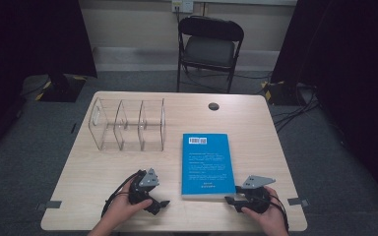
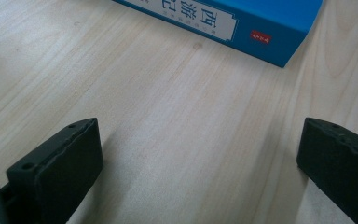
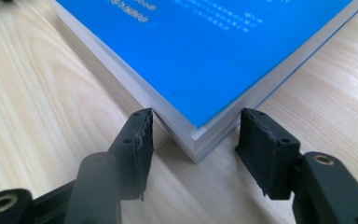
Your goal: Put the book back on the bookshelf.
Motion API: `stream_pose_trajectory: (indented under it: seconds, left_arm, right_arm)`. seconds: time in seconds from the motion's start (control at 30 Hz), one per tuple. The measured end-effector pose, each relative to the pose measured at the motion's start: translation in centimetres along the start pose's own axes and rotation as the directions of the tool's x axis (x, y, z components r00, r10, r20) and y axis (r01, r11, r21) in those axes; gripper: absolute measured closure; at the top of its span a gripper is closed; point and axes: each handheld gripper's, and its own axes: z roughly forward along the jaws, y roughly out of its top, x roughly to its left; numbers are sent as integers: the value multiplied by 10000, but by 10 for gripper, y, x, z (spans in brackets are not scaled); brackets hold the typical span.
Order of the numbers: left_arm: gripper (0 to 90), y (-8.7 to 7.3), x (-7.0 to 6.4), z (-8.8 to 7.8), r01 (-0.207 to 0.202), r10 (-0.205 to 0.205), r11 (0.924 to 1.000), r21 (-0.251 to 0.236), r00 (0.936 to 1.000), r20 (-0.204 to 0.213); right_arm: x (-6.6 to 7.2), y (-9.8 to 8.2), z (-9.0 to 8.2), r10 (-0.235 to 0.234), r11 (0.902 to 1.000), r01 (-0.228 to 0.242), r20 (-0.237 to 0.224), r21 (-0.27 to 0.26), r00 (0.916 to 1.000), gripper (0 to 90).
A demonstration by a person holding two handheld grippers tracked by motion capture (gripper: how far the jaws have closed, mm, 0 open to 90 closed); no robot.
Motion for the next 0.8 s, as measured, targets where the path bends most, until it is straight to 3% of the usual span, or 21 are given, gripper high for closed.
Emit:
stream_pose_trajectory:
  seconds: [0.17,0.23,0.33,0.8]
  left_arm:
    - [0,0,0,0,-5,5,10000,0,10000,4]
    - [0,0,0,0,-11,11,10000,-1,10000,0]
    - [0,0,0,0,-4,4,10000,-5,10000,2]
    - [0,0,0,0,-9,9,10000,-3,10000,-10]
  right_arm:
    - [1,-1,0,-215,9998,215,16,-42,9998,426]
    - [1,-1,0,-296,9996,296,85,-16,9995,459]
    - [5,2,0,-218,9994,208,375,275,9991,469]
    - [4,1,0,-297,9995,292,277,154,9992,487]
